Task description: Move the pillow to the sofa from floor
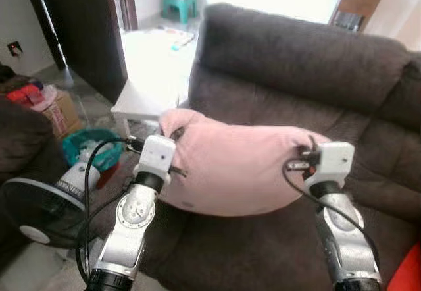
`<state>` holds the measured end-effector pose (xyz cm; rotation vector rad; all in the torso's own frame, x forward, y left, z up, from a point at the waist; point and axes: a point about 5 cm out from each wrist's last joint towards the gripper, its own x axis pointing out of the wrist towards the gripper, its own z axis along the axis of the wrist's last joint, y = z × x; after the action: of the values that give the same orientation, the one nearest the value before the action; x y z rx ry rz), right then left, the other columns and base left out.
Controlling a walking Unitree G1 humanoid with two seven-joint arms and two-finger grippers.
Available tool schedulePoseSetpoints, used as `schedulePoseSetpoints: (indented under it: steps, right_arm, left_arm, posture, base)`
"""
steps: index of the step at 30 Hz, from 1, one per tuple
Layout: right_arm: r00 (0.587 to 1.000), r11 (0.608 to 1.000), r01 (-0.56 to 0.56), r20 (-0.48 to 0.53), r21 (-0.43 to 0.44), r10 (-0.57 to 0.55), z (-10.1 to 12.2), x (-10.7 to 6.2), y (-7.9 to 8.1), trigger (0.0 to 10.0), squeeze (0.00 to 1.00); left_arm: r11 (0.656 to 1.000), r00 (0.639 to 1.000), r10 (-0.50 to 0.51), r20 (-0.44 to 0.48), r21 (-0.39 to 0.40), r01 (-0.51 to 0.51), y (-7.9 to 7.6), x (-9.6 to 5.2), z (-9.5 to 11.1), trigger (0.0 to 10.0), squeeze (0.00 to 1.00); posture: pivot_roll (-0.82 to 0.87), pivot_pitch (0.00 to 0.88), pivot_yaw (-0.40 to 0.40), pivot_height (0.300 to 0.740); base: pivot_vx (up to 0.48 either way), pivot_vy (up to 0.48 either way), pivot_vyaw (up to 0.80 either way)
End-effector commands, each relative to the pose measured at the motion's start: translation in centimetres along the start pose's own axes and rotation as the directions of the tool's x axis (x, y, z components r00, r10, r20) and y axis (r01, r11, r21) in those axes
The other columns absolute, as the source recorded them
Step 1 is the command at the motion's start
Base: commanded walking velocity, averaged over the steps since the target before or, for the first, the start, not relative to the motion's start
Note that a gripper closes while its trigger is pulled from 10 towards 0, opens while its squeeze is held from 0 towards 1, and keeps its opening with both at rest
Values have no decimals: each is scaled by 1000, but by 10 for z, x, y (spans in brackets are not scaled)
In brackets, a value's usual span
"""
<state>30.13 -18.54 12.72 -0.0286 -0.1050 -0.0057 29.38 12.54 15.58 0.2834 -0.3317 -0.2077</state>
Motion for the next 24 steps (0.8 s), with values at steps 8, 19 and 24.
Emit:
schedulePoseSetpoints:
  steps: [8,19,24]
  right_arm:
    - [999,999,5,35,-43,-3,11,7,0,10000,0]
    - [999,983,-43,-33,-176,38,20,36,4,10000,0]
    - [986,971,-138,-116,-194,117,10,38,11,10000,0]
  left_arm:
    - [988,995,-101,26,-117,103,-12,3,11,10000,0]
    - [901,924,-382,3,-222,374,-29,3,18,10000,0]
    - [850,877,-479,-33,-270,453,-34,-5,15,10000,0]
  posture:
    - [153,0,-116,740]
    - [160,0,-121,740]
    - [161,0,-122,740]
  base:
    - [32,0,0]
    - [0,0,0]
    - [0,0,0]
